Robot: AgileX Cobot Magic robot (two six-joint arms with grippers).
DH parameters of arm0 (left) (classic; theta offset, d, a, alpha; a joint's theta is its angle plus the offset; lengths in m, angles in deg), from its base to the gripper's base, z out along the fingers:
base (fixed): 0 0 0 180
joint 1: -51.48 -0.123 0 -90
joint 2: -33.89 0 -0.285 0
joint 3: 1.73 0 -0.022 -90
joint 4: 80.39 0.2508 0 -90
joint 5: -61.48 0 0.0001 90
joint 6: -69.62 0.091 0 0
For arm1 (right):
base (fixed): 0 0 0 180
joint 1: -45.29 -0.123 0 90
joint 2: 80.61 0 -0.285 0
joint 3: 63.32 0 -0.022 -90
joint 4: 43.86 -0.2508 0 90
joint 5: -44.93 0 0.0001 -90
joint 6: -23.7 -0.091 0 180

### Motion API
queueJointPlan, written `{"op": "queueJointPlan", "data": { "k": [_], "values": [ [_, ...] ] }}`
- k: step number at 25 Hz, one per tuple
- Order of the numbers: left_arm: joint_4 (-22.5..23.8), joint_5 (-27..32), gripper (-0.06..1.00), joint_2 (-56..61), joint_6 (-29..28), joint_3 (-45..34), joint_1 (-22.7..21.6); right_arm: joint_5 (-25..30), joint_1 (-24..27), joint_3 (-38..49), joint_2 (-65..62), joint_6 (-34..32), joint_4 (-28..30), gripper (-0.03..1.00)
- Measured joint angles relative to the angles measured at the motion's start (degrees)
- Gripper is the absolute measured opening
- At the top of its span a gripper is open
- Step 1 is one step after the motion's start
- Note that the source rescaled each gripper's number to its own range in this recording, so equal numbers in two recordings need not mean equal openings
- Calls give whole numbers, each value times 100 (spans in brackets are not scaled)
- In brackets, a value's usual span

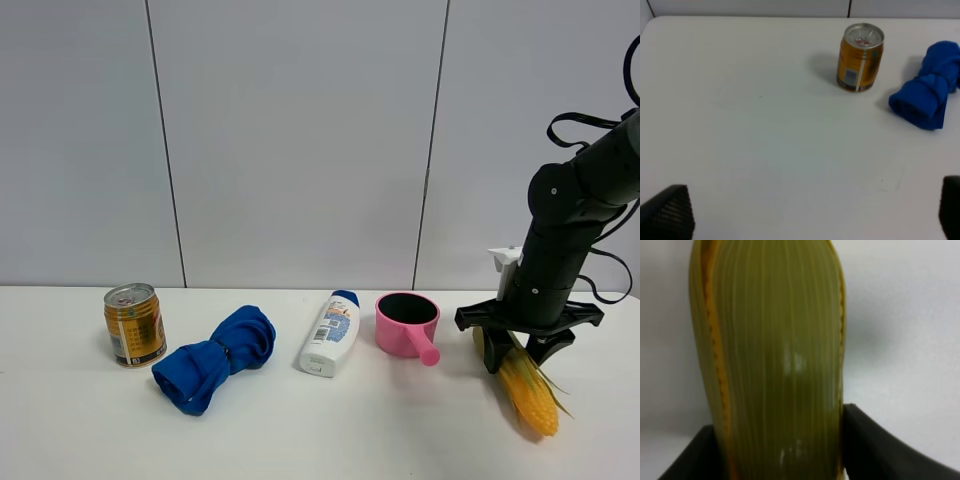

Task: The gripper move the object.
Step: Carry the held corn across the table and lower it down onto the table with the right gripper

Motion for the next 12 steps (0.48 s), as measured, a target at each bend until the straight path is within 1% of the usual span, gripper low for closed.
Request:
{"op": "queueJointPlan", "data": {
  "k": [3,5,8,9,11,12],
  "values": [
    [0,0,100,0,0,0,0,8,-13,0,0,56,47,0],
    [0,0,100,0,0,0,0,107,-64,0,-107,297,63,0],
    [0,0,100,0,0,0,0,390,-293,-26,-595,752,68,0],
    [0,0,100,0,0,0,0,546,-391,-107,-835,934,68,0],
    [0,0,100,0,0,0,0,1130,-691,-450,-1266,1642,18,0],
    [0,0,100,0,0,0,0,1538,-881,-699,-1475,2249,-46,0]
  ]
}}
